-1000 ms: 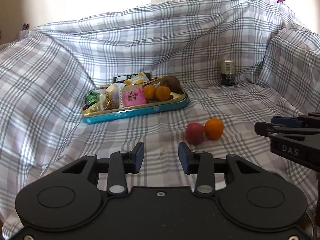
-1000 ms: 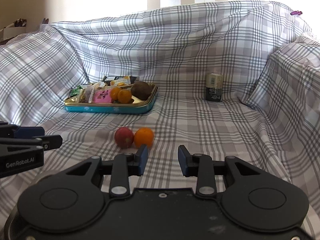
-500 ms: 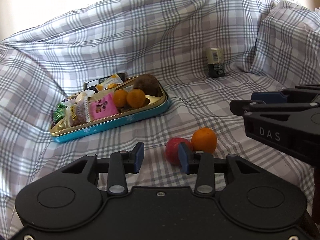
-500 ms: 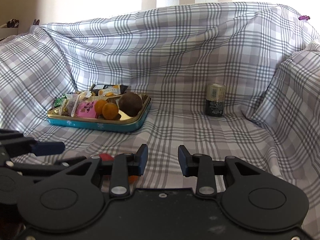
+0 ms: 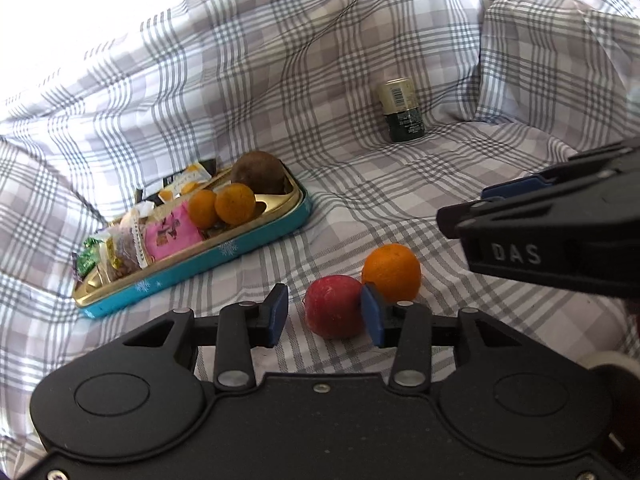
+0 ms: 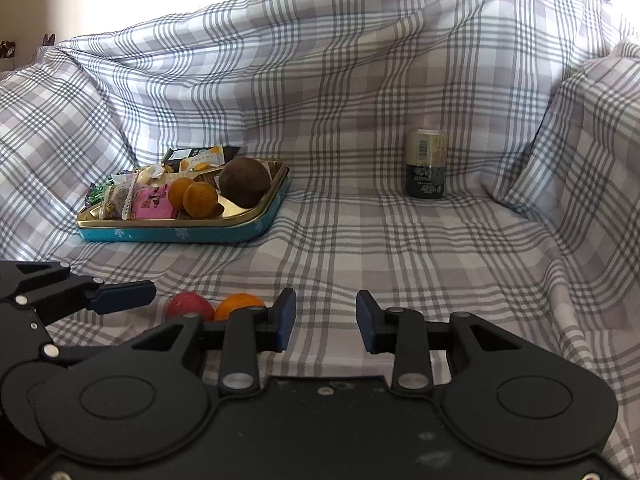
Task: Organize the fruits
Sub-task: 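Grasp the red apple with the left tool while the right tool grasps the orange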
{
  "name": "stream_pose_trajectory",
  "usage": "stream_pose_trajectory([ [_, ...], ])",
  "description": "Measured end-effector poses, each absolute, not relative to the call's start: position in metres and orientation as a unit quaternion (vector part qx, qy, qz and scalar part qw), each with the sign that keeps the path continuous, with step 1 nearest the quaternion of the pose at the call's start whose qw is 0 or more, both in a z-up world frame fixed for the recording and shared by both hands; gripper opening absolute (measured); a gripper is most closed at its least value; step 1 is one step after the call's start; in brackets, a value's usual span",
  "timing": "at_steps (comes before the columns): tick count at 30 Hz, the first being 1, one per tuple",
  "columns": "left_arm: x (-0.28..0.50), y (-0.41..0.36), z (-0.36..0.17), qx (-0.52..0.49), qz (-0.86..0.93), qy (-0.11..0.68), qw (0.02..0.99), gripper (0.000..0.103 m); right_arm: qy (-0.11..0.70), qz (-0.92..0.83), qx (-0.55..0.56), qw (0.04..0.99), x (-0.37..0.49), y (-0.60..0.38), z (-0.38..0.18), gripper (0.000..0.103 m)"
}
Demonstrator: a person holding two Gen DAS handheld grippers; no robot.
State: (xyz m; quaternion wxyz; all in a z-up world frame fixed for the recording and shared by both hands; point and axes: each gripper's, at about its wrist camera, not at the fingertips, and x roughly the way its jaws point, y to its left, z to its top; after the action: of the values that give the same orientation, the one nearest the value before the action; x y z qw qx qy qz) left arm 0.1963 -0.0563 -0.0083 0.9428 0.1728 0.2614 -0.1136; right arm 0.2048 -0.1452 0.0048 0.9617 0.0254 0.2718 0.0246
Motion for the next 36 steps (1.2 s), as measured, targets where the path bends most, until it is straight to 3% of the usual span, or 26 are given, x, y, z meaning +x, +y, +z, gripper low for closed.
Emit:
stream_pose_trajectory([
  [22, 0.213, 0.002, 0.0, 0.054, -0.029, 0.28, 0.958, 0.051, 0.288, 0.09, 0.003, 0.953, 0.218, -0.112, 0.003, 0.036],
  [29, 0.214, 0.01, 0.002, 0.033, -0.025, 0.278, 0.96, 0.051, 0.289, 0.105, -0.026, 0.951, 0.222, -0.096, -0.003, 0.044],
  [36, 0.213, 0.015, 0.006, 0.004, -0.032, 0.266, 0.963, 0.051, 0.297, 0.123, -0.036, 0.946, 0.224, -0.089, -0.008, 0.044],
])
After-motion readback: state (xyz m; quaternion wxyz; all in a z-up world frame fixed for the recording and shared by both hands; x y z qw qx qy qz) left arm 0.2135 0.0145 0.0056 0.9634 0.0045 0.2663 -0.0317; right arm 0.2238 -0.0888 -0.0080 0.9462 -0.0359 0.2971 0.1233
